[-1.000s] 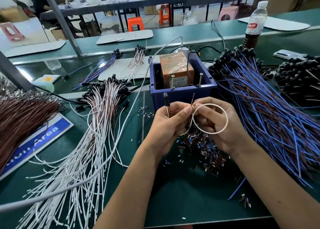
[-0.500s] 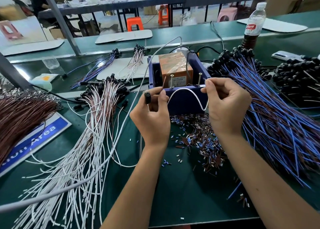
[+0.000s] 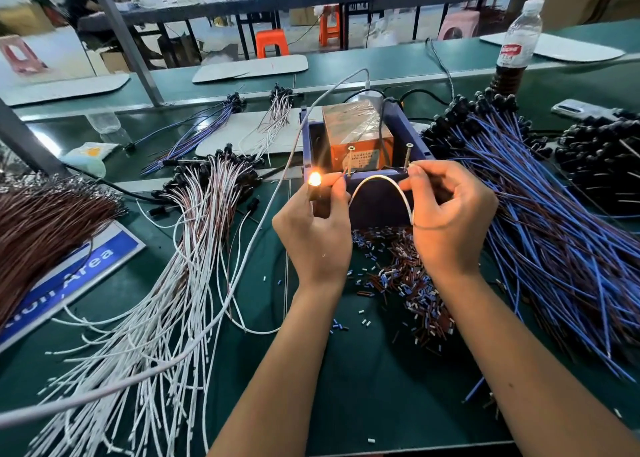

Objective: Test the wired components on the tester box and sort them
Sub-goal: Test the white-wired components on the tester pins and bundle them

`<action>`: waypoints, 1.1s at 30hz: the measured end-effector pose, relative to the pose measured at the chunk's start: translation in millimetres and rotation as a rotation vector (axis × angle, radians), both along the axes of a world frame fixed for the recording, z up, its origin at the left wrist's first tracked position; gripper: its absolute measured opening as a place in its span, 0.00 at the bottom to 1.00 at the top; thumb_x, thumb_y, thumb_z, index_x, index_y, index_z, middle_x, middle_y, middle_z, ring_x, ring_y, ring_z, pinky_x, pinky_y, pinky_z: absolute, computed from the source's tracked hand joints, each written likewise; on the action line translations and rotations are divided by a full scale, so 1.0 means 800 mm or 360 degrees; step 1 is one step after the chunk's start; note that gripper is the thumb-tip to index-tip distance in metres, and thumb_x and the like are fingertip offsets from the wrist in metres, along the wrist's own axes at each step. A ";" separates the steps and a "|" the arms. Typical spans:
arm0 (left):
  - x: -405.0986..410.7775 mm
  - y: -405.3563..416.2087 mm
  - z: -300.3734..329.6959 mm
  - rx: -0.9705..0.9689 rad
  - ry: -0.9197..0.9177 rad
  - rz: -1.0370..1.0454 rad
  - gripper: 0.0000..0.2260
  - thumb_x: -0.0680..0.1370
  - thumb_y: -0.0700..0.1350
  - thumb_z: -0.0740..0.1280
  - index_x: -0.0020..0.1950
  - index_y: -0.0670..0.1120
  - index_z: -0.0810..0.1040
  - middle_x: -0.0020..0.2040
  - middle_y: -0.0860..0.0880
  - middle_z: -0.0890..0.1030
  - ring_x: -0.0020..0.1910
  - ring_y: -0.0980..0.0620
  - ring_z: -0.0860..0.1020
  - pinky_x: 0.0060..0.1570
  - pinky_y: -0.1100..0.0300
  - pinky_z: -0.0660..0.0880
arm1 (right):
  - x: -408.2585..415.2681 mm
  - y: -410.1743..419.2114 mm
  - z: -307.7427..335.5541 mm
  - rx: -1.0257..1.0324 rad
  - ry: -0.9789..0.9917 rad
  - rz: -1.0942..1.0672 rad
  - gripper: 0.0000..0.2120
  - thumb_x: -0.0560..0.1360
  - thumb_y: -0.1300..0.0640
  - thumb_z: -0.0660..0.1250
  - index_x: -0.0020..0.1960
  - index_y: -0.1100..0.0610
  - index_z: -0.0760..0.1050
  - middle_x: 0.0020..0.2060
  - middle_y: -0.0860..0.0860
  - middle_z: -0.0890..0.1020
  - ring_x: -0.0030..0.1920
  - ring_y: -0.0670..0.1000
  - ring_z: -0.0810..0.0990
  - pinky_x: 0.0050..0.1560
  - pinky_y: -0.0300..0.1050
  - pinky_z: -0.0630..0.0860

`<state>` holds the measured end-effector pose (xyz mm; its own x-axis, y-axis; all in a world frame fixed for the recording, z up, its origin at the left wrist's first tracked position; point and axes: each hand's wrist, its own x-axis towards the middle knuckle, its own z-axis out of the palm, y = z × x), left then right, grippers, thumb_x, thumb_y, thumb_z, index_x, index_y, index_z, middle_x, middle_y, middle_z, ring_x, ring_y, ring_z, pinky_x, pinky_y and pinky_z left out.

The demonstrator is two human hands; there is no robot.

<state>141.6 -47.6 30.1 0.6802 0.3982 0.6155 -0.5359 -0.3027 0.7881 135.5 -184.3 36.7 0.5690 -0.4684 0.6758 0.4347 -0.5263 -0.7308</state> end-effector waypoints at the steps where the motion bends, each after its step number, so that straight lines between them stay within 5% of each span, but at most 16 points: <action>1: 0.000 0.000 0.001 0.0001 0.0000 -0.0004 0.10 0.78 0.38 0.73 0.44 0.55 0.82 0.33 0.53 0.84 0.32 0.52 0.81 0.40 0.63 0.77 | 0.001 0.000 0.000 -0.0006 0.0004 -0.0004 0.05 0.81 0.59 0.70 0.50 0.58 0.85 0.37 0.42 0.84 0.39 0.42 0.85 0.44 0.40 0.81; 4: -0.002 -0.001 0.004 -0.0017 0.0002 -0.0018 0.14 0.78 0.38 0.73 0.45 0.59 0.80 0.34 0.53 0.84 0.32 0.52 0.82 0.40 0.59 0.79 | 0.002 0.000 -0.001 -0.0025 0.0009 -0.0019 0.05 0.81 0.58 0.70 0.50 0.58 0.85 0.37 0.42 0.84 0.39 0.41 0.85 0.44 0.40 0.81; 14: -0.008 0.008 0.003 -0.0081 -0.0178 0.0137 0.06 0.80 0.39 0.72 0.49 0.51 0.83 0.38 0.50 0.84 0.36 0.47 0.83 0.38 0.49 0.79 | -0.009 -0.005 0.001 0.0177 0.0003 0.0130 0.05 0.82 0.60 0.69 0.50 0.60 0.83 0.38 0.48 0.86 0.40 0.46 0.86 0.44 0.43 0.82; 20: -0.025 -0.025 0.020 -0.0150 -0.0141 -0.0021 0.04 0.80 0.39 0.71 0.48 0.46 0.84 0.38 0.51 0.84 0.36 0.51 0.81 0.41 0.62 0.75 | -0.033 -0.071 0.025 0.0149 0.0003 0.0114 0.05 0.82 0.58 0.70 0.49 0.57 0.83 0.36 0.49 0.86 0.28 0.47 0.80 0.32 0.40 0.75; 25: -0.030 -0.133 0.059 -0.0362 0.0128 -0.0470 0.04 0.80 0.42 0.72 0.46 0.47 0.84 0.39 0.51 0.85 0.41 0.53 0.83 0.47 0.64 0.78 | -0.067 -0.201 0.063 0.0314 0.0057 -0.0181 0.05 0.79 0.55 0.71 0.45 0.54 0.81 0.34 0.50 0.86 0.20 0.47 0.72 0.24 0.39 0.68; 30: -0.029 -0.280 0.073 -0.0082 0.0671 -0.1226 0.08 0.78 0.50 0.71 0.44 0.48 0.83 0.40 0.48 0.86 0.40 0.50 0.82 0.48 0.53 0.80 | -0.121 -0.323 0.073 0.0663 0.0185 -0.0600 0.07 0.77 0.59 0.71 0.39 0.53 0.80 0.28 0.45 0.84 0.19 0.44 0.70 0.20 0.35 0.66; 33: -0.035 -0.352 0.074 -0.0024 0.1004 -0.1508 0.22 0.78 0.58 0.67 0.57 0.39 0.81 0.46 0.41 0.86 0.41 0.43 0.80 0.47 0.50 0.75 | -0.160 -0.381 0.068 0.0786 0.0320 -0.0823 0.03 0.75 0.58 0.72 0.42 0.57 0.81 0.26 0.42 0.82 0.21 0.40 0.74 0.22 0.35 0.70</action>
<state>113.7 -329.6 89.6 0.8979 -0.4366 0.0560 -0.0503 0.0245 0.9984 7.5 -489.4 90.7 0.2843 -0.9325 0.2229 0.0533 -0.2168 -0.9748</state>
